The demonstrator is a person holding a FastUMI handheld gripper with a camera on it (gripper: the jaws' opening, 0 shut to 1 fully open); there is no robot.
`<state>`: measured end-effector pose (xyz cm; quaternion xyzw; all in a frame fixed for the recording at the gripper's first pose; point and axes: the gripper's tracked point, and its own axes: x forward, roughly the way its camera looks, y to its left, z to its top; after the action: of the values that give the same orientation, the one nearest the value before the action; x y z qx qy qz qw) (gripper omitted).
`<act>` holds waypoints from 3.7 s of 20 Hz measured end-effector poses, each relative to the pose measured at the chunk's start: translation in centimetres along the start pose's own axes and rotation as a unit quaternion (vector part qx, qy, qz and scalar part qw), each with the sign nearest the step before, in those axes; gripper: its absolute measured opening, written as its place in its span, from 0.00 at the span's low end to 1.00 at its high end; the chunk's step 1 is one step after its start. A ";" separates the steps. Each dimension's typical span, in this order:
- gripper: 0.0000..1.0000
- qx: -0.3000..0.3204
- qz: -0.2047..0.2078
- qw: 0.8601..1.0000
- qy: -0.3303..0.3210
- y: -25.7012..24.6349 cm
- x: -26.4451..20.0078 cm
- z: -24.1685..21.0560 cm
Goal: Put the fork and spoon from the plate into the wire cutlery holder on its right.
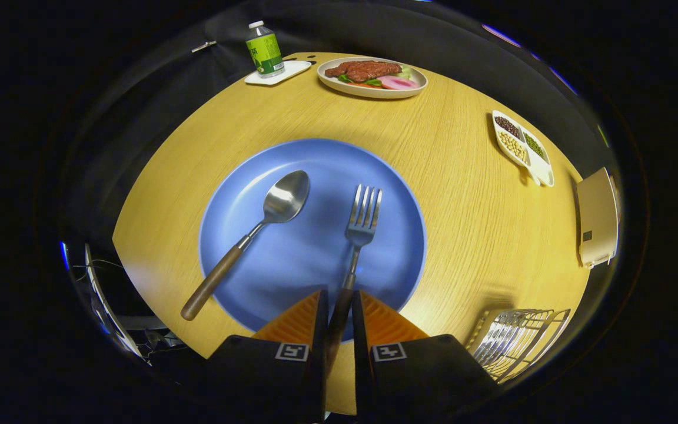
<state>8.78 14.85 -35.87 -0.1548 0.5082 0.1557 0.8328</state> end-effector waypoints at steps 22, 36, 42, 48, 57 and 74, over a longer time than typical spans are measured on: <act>0.08 -0.034 0.027 0.999 0.010 -10.1 -17.2 -6.6; 0.08 -0.105 0.013 0.973 0.203 -18.6 -18.5 -12.1; 0.08 -0.093 0.006 0.960 0.265 -19.9 -16.2 -11.7; 0.10 -0.064 0.013 0.955 0.289 -19.8 -14.6 -11.0; 0.61 -0.024 0.045 0.976 0.210 -18.0 -15.2 -7.4; 0.99 0.051 0.107 0.988 -0.100 -3.8 -20.9 -2.0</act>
<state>-0.33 8.40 -17.68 -0.0403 0.4435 0.2326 0.8646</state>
